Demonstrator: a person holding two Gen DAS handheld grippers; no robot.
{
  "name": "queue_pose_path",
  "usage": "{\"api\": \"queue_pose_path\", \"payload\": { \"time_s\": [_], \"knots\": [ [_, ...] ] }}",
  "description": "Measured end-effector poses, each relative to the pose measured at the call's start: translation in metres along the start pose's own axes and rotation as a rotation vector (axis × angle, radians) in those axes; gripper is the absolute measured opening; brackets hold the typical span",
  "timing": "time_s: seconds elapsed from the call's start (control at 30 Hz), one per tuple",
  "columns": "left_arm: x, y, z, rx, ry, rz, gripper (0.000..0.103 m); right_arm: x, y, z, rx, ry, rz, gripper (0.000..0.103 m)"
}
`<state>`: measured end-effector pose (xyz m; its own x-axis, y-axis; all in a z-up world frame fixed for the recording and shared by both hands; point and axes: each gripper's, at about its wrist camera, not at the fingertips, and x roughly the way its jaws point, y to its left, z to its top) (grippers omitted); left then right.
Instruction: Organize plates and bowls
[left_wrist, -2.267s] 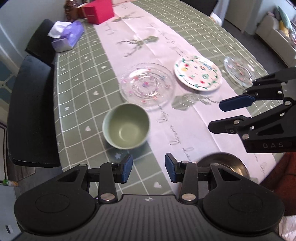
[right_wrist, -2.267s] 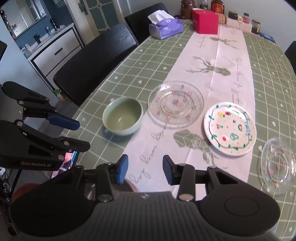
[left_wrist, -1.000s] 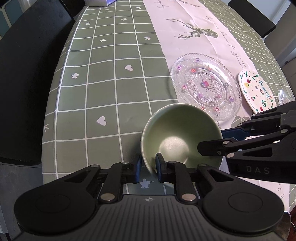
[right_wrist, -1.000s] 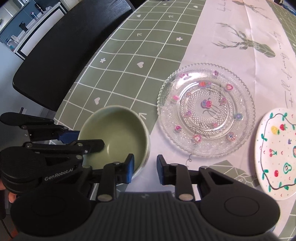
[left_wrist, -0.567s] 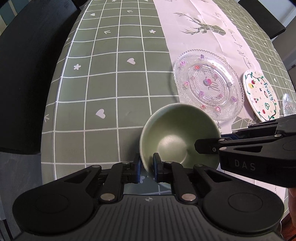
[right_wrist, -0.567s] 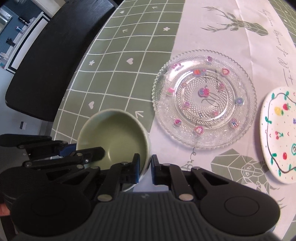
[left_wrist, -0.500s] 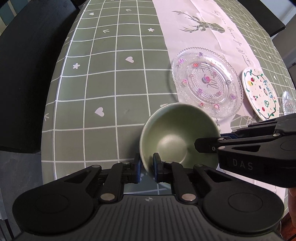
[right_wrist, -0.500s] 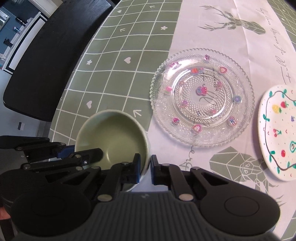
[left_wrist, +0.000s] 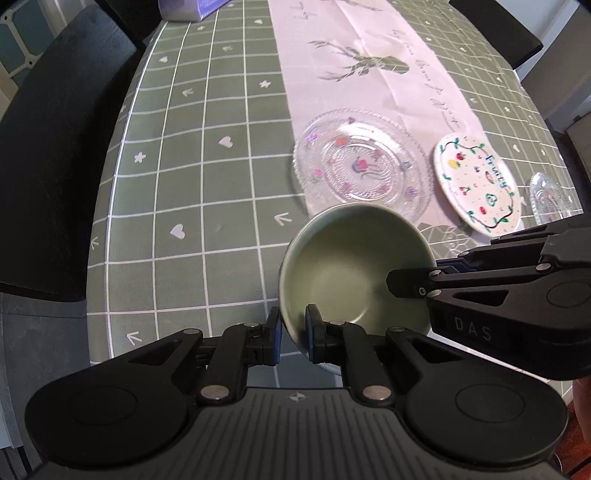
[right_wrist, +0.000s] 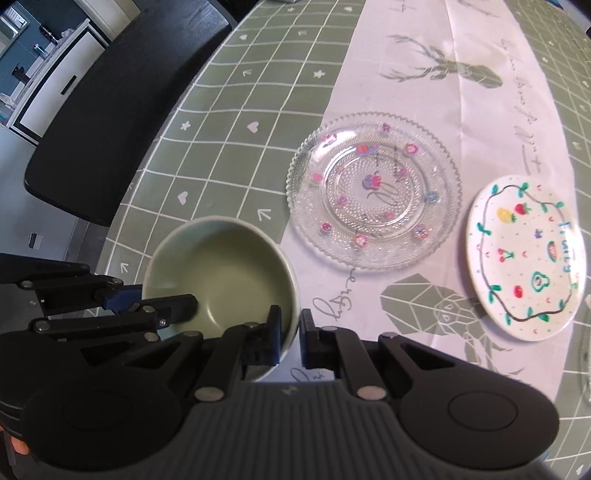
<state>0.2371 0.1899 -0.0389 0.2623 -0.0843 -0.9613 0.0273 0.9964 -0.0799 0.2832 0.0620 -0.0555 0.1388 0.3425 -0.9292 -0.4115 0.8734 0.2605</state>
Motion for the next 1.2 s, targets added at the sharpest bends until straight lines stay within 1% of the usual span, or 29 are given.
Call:
{"api": "queue_pose_path", "payload": {
  "time_s": [0.17,0.4,0.5,0.73,0.97,1.13,1.2],
  "knots": [
    [-0.018,-0.019,-0.002,0.013,-0.025,-0.002,0.014,-0.026,-0.008,-0.008,-0.006,-0.034,-0.014,0.006],
    [-0.043,-0.045,-0.015,0.05,-0.033,0.012,0.015,-0.056,-0.014,-0.03,-0.018,-0.058,-0.01,0.006],
    [-0.056,-0.055,-0.023,0.063,-0.038,0.019,0.015,-0.07,-0.015,-0.042,-0.031,-0.072,-0.002,0.006],
    [-0.083,-0.075,-0.049,0.089,-0.017,0.03,0.015,-0.101,-0.011,-0.079,-0.067,-0.082,0.021,0.007],
    [-0.09,-0.082,-0.082,0.089,0.03,0.035,0.016,-0.108,0.0,-0.114,-0.1,-0.051,0.042,0.007],
    [-0.082,-0.084,-0.105,0.097,0.099,0.037,0.017,-0.098,0.007,-0.135,-0.134,0.007,0.053,0.008],
    [-0.076,-0.083,-0.11,0.096,0.126,0.043,0.017,-0.09,0.009,-0.14,-0.14,0.033,0.057,0.008]
  ]
}}
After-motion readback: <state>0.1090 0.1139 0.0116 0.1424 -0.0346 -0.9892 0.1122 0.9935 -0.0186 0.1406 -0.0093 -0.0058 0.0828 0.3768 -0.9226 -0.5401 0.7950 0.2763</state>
